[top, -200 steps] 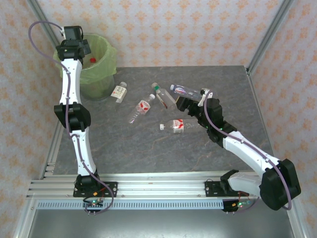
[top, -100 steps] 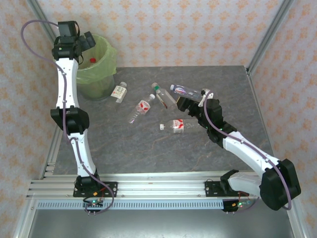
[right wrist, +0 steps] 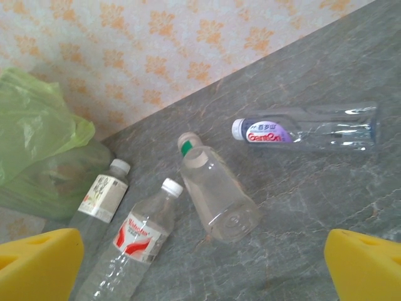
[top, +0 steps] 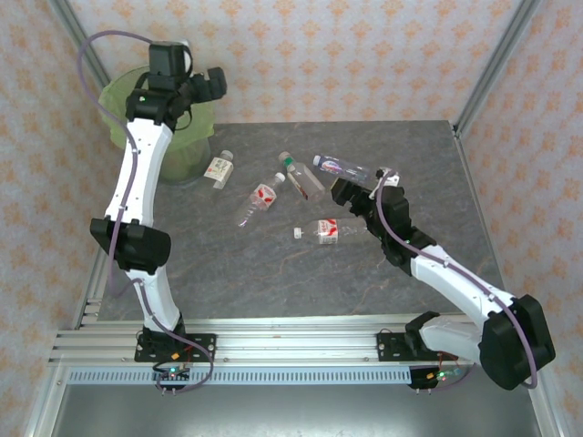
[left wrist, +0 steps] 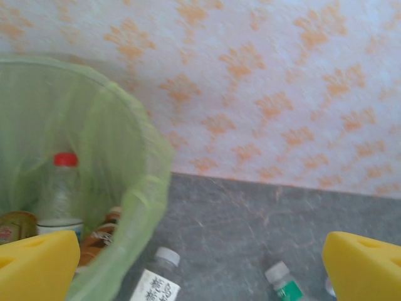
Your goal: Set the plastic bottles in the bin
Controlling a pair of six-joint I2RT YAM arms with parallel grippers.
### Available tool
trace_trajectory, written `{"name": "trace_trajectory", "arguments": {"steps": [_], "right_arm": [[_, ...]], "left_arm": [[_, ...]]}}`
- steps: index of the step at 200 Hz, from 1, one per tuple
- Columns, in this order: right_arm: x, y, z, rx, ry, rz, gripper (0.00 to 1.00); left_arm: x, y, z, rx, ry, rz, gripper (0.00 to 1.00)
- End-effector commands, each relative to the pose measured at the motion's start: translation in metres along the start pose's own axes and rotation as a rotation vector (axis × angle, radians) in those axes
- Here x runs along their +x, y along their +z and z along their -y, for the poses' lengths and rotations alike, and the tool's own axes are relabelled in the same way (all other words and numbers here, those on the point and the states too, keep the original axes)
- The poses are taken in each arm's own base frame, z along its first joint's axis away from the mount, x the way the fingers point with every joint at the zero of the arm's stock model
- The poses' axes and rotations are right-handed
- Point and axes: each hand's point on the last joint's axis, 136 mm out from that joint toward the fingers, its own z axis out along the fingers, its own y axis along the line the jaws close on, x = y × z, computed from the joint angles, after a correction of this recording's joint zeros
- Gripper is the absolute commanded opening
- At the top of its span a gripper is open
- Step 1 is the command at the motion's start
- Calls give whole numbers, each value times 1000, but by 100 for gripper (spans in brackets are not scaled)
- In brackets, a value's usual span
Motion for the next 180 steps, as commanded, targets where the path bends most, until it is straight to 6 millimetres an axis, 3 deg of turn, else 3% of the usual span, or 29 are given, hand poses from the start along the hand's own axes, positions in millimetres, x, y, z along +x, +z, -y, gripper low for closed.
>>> {"name": "trace_trajectory", "arguments": {"steps": [1, 28, 72, 111, 180], "right_arm": [[-15, -8, 14, 59, 64, 116, 99], [-17, -12, 25, 85, 78, 165, 99], [-13, -8, 32, 108, 90, 163, 99], [-9, 0, 37, 134, 108, 150, 99], [-1, 15, 32, 134, 95, 93, 99]], "left_arm": [[-4, -21, 16, 15, 84, 76, 100], [28, -33, 40, 45, 186, 89, 100], [80, -36, 48, 88, 160, 24, 100], [136, -28, 38, 86, 141, -107, 100], [224, -11, -15, -123, 137, -285, 100]]}}
